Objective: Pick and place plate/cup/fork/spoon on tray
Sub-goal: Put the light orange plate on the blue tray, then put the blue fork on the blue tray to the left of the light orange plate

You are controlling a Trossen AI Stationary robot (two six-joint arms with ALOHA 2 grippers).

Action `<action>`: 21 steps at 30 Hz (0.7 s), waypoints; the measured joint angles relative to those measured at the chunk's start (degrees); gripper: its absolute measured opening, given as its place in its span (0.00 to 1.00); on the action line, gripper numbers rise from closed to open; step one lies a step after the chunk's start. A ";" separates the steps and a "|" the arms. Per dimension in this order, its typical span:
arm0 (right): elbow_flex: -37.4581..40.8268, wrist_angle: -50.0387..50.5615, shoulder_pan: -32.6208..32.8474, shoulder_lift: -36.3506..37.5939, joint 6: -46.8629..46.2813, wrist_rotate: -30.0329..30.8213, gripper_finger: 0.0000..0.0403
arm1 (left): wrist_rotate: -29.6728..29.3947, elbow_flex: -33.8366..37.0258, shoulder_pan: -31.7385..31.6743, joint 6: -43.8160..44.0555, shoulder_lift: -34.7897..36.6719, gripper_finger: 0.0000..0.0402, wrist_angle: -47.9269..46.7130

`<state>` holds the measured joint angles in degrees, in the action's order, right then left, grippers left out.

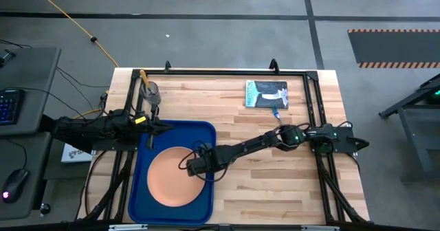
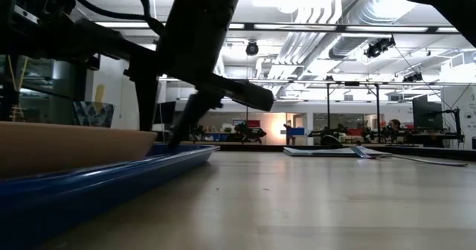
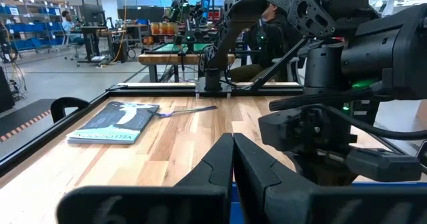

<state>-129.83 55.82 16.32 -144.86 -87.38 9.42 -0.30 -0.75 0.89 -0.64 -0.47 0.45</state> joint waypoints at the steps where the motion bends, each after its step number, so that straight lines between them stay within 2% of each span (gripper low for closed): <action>1: 0.01 -0.03 0.00 0.03 0.36 0.00 0.27 | 0.00 0.00 0.00 0.00 0.00 0.01 0.00; 8: -5.02 5.23 -0.18 0.24 5.43 3.63 0.45 | 0.00 0.00 -0.01 0.00 0.00 0.01 0.00; 13: -3.16 8.77 -0.81 4.75 12.86 3.73 0.53 | 0.00 0.00 0.00 0.00 0.00 0.01 0.04; 18: -3.23 20.48 -0.05 10.40 23.27 4.60 0.55 | 0.00 0.00 0.02 0.00 0.00 0.01 0.01; 21: -3.23 31.94 0.97 13.01 24.39 6.16 0.55 | 0.00 0.00 0.01 0.00 0.00 0.01 -0.02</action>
<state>-133.05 87.76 17.28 -131.85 -62.99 15.58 -0.30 -0.75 0.90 -0.64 -0.47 0.43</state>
